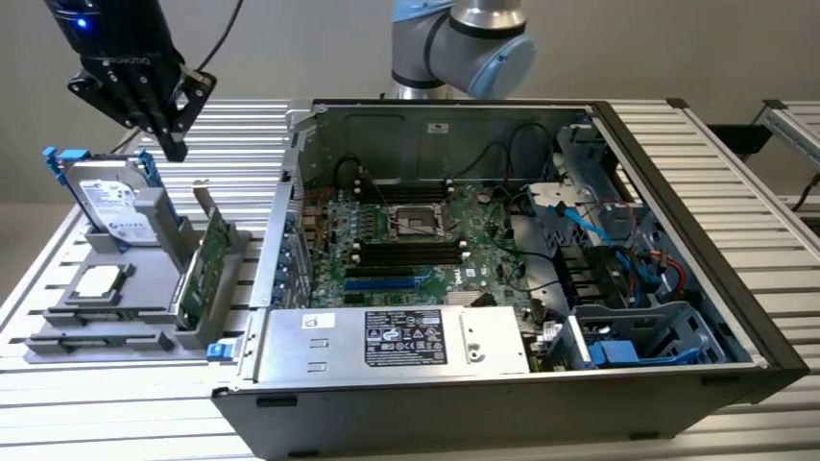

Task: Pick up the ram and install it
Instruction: 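Reach for the ram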

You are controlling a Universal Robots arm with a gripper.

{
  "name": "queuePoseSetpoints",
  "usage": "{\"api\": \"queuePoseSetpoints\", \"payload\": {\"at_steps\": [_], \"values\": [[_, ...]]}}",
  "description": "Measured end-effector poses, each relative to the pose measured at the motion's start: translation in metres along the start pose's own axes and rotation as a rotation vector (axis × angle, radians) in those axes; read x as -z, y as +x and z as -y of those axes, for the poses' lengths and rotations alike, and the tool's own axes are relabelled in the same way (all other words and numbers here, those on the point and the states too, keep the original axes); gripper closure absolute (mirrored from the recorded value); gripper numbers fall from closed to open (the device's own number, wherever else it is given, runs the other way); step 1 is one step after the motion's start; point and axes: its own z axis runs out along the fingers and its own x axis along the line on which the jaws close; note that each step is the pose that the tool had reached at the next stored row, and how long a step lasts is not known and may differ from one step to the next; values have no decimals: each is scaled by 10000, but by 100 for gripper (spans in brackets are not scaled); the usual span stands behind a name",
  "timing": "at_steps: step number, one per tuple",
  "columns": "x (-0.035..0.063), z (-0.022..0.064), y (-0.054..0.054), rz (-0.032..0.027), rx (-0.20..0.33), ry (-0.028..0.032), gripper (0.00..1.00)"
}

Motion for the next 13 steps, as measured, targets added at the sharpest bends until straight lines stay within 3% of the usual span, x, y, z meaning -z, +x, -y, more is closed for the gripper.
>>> {"api": "queuePoseSetpoints", "payload": {"at_steps": [6,13], "values": [[-86,72,256,-25,-2,1,89],[-127,293,449,-27,-2,0,89]]}}
